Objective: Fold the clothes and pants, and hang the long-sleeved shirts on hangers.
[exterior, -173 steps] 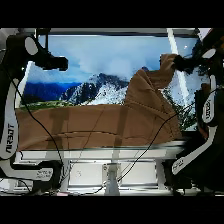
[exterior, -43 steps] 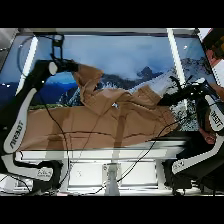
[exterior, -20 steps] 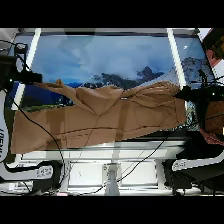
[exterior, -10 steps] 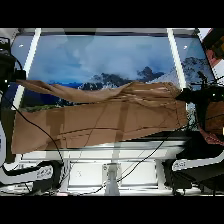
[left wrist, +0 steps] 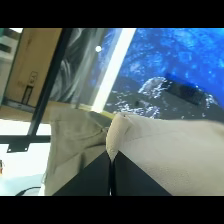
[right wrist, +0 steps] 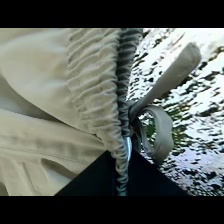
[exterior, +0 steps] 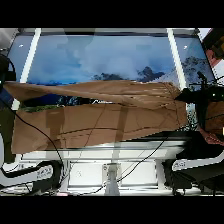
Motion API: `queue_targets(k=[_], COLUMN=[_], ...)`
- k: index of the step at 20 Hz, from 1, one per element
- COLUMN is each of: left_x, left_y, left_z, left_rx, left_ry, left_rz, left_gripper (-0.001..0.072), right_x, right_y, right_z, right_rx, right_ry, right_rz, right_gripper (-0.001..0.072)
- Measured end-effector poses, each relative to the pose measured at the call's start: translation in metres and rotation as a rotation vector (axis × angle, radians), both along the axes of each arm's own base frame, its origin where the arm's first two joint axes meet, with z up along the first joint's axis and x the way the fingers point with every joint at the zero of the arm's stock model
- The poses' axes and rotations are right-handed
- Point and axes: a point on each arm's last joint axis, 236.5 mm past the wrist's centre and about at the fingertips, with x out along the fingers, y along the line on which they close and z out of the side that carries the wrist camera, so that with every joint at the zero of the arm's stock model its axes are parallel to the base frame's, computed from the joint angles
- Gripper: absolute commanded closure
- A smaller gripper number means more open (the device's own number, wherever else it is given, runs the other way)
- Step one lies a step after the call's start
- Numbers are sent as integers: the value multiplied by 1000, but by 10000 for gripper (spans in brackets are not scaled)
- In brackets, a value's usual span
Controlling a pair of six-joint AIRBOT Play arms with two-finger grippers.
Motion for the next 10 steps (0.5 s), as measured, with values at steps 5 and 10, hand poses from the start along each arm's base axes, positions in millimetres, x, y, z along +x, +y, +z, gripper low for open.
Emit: queue_targets(k=[5, 10], left_x=[-11, -34], left_y=[3, 4], left_z=[11, -11], left_rx=[18, -27], left_ry=[21, 154], left_rz=[0, 52], left_gripper=[685, 684], right_x=[-5, -24], right_y=[1, 0], right_z=[-1, -6], right_rx=[2, -17], right_ry=[18, 83], right_rz=[14, 65], right_gripper=[683, 683])
